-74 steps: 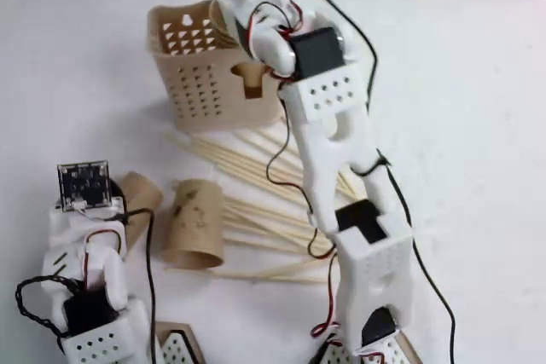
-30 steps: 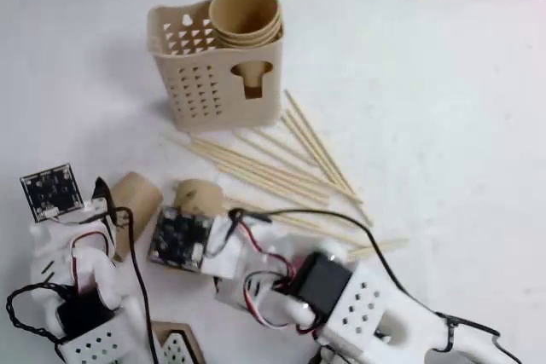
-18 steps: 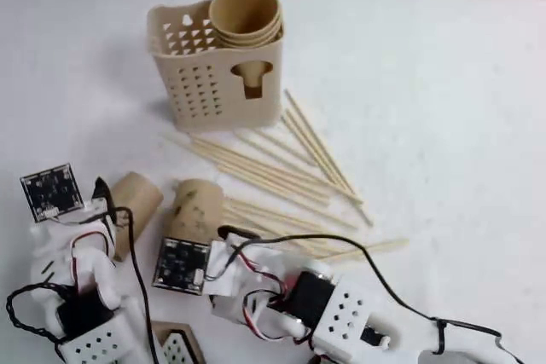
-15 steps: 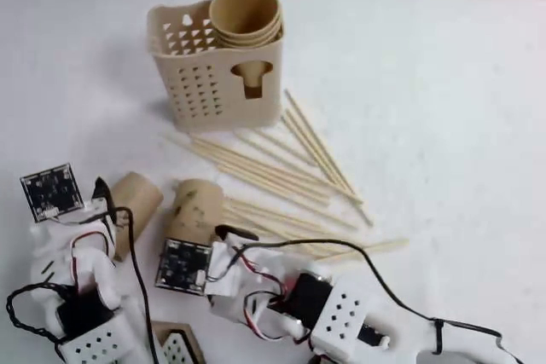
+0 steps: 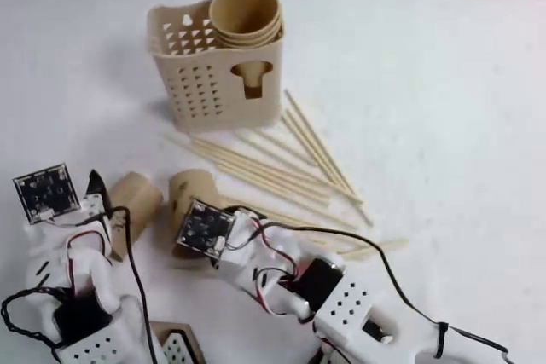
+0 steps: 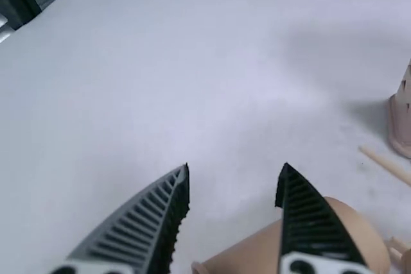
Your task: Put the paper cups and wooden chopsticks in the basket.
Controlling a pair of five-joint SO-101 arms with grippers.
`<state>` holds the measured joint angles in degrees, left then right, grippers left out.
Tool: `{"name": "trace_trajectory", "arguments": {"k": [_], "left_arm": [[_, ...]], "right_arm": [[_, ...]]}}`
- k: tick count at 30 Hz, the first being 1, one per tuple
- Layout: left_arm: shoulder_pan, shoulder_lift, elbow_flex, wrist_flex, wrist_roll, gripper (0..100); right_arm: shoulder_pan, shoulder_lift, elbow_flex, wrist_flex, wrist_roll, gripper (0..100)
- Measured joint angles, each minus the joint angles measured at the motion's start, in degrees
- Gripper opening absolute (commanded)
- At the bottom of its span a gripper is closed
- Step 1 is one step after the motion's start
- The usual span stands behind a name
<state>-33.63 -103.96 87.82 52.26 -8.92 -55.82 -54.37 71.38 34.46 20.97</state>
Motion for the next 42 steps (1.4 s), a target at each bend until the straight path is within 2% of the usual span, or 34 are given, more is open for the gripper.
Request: {"name": "trace_trajectory", "arguments": {"k": [9, 16, 22, 26, 33, 37, 42], "left_arm": [[1.4, -0.1, -14.8, 8.4, -0.4, 23], [2.8, 0.1, -24.4, 14.1, -6.4, 23], [2.8, 13.5, -34.3, 17.8, -11.5, 23], [-1.1, 25.5, -45.1, 21.4, -16.0, 23], [-9.1, 36.4, -58.5, 28.3, -33.8, 25], [-13.0, 37.6, -58.1, 30.3, -46.9, 31], [-18.6, 37.9, -50.4, 29.6, -61.0, 32]], "right_arm": [[0.3, 0.0, 0.0, -0.4, 0.0, 1.7], [2.8, 0.0, -1.3, 1.5, 0.0, 1.9], [5.9, 0.0, -3.2, 4.4, 0.0, 1.9], [6.2, 0.0, -3.2, 5.3, 0.0, 2.0], [7.6, 0.0, -3.2, 7.9, 0.0, 2.1], [9.8, 0.0, -3.2, 8.1, 0.0, 2.1], [10.1, 0.0, -3.2, 8.1, 0.0, 2.1]]}}
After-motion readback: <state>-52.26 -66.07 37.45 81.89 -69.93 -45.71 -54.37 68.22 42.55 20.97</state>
